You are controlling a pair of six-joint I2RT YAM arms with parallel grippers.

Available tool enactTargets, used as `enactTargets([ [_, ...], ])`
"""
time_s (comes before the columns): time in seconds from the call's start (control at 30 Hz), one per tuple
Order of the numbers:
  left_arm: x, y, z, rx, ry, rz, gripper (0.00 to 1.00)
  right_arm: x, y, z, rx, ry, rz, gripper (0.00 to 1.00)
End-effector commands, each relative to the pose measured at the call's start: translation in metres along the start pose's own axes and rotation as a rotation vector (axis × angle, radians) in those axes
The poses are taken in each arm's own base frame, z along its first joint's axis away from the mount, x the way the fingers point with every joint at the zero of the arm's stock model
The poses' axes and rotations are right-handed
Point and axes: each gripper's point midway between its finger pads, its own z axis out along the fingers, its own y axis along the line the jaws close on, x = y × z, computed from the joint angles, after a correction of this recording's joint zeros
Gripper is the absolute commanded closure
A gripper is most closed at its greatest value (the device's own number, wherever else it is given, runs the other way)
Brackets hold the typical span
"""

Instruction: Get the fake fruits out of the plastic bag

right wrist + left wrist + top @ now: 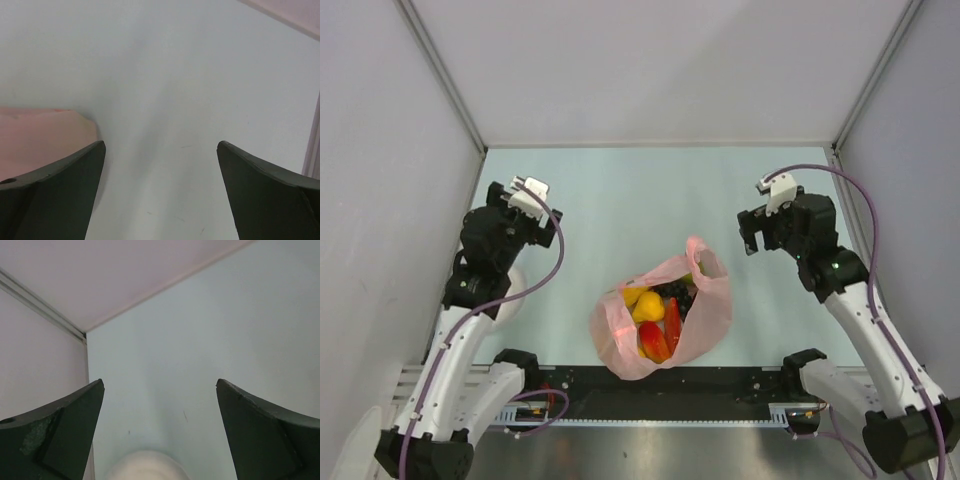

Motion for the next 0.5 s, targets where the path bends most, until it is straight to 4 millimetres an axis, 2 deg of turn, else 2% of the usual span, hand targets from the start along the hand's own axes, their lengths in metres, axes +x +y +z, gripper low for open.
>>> enactTargets([
  [0.0,0.008,-0.021,-0.028,0.149,0.144,-0.036,0.00,-0.064,0.014,-0.063,-0.105,-0.221,-0.135,0.00],
  [0.03,0.009,-0.025,-0.038,0.165,0.158,-0.066,0.00,-0.076,0.013,-0.084,-0.109,-0.276,-0.235,0.00],
  [0.07,0.001,-0.035,-0.045,0.219,0.136,-0.109,0.00,-0.081,0.023,-0.104,-0.169,-0.299,-0.306,0.00],
  [0.13,-0.005,-0.045,-0.059,0.269,0.121,-0.160,0.00,-0.098,0.022,-0.133,-0.162,-0.363,-0.323,0.00],
  [0.17,-0.022,-0.055,-0.073,0.335,0.062,-0.202,0.00,-0.093,0.024,-0.139,-0.177,-0.333,-0.319,0.00],
  [0.2,-0.028,-0.059,-0.081,0.360,0.039,-0.218,0.00,-0.105,0.024,-0.155,-0.180,-0.356,-0.322,0.01],
  [0.27,-0.032,-0.061,-0.094,0.351,0.002,-0.276,0.00,-0.098,0.030,-0.157,-0.222,-0.299,-0.244,0.01],
  [0.3,-0.030,-0.061,-0.097,0.336,0.003,-0.291,0.00,-0.102,0.037,-0.164,-0.264,-0.304,-0.229,0.00],
  [0.33,-0.027,-0.059,-0.098,0.320,0.004,-0.301,0.00,-0.100,0.061,-0.170,-0.407,-0.306,-0.233,0.01],
  [0.37,-0.019,-0.060,-0.100,0.307,0.013,-0.307,0.00,-0.092,0.073,-0.171,-0.484,-0.265,-0.196,0.03],
  [0.47,-0.010,-0.056,-0.107,0.273,-0.001,-0.268,0.00,-0.095,0.104,-0.182,-0.671,-0.258,-0.125,0.04],
])
